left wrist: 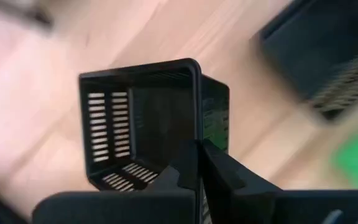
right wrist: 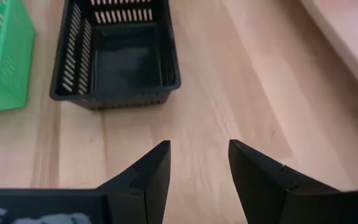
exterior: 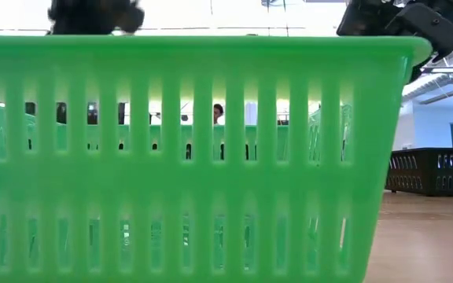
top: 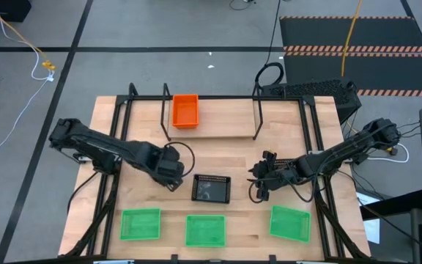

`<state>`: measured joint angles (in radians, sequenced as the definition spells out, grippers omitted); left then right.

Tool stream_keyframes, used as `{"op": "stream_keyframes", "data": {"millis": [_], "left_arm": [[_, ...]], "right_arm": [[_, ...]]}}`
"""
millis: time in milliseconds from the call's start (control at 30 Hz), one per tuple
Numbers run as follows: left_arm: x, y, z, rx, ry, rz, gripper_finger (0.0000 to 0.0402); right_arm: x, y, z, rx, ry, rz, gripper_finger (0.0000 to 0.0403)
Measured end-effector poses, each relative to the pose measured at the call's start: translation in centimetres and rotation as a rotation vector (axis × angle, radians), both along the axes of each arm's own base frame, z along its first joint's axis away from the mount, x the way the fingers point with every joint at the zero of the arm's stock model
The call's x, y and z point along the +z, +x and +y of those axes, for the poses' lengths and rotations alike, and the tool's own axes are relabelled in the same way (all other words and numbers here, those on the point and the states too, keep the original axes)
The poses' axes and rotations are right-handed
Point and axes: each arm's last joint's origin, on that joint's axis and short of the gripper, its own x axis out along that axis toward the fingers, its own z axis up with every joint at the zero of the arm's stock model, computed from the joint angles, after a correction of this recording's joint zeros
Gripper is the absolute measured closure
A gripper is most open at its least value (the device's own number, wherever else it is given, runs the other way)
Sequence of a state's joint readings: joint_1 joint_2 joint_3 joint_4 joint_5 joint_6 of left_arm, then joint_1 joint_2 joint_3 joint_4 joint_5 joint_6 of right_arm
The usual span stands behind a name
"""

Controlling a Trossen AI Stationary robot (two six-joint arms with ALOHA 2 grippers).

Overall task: Stack baskets on shelf by color
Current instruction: Put the top left black basket on the shelf

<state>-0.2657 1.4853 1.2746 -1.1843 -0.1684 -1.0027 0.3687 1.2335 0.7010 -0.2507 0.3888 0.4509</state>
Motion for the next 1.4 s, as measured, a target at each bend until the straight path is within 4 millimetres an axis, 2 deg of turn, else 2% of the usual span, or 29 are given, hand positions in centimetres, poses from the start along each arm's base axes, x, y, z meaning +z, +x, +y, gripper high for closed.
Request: {"op": "stream_keyframes", "data": {"millis": [167,267,367,433,533,633,867,967,1067,1200,1400], "left_arm": [[6.9,-0.1,-1.4,-0.116,0.117,-0.212,0.0396],[10.2,0.0,-2.0,-0.264,0.211,-0.337,0.0396],[12.5,0.7,-1.9,-0.42,0.311,-0.459,0.0397],[12.9,1.4,-1.5,-0.543,0.4,-0.489,0.0397],[12.1,3.4,-0.2,-0.683,0.528,-0.439,0.0397],[10.2,5.8,2.1,-0.735,0.621,-0.309,0.0397],[4.8,11.8,9.9,-0.693,0.701,-0.116,0.0397],[2.3,13.3,13.0,-0.666,0.696,-0.04,0.0396],[0.2,13.9,15.2,-0.636,0.667,0.02,0.0394],[-1.6,14.5,16.5,-0.602,0.632,0.054,0.0397],[-2.6,15.3,16.8,-0.599,0.642,0.039,0.0386]], "right_arm": [[-0.2,-0.3,0.2,-0.01,0.013,0.02,0.0248],[-0.1,-0.3,0.4,-0.004,0.016,0.016,0.0248],[-0.1,-0.2,0.4,-0.005,0.018,0.006,0.0248],[-0.1,-0.2,0.4,-0.006,0.017,0.002,0.0248],[0.0,-0.2,0.3,-0.024,-0.005,-0.007,0.0248],[0.0,-0.2,0.2,-0.04,-0.022,-0.013,0.0248],[0.0,-0.2,0.2,-0.037,-0.028,-0.007,0.0248],[-0.1,-0.3,0.2,-0.038,-0.031,-0.001,0.0248],[-0.2,-0.3,0.2,-0.037,-0.032,0.0,0.0248],[-1.4,-0.9,0.0,-0.044,-0.036,0.028,0.0248],[-2.6,-1.6,-0.3,-0.089,-0.011,0.057,0.0248]]}}
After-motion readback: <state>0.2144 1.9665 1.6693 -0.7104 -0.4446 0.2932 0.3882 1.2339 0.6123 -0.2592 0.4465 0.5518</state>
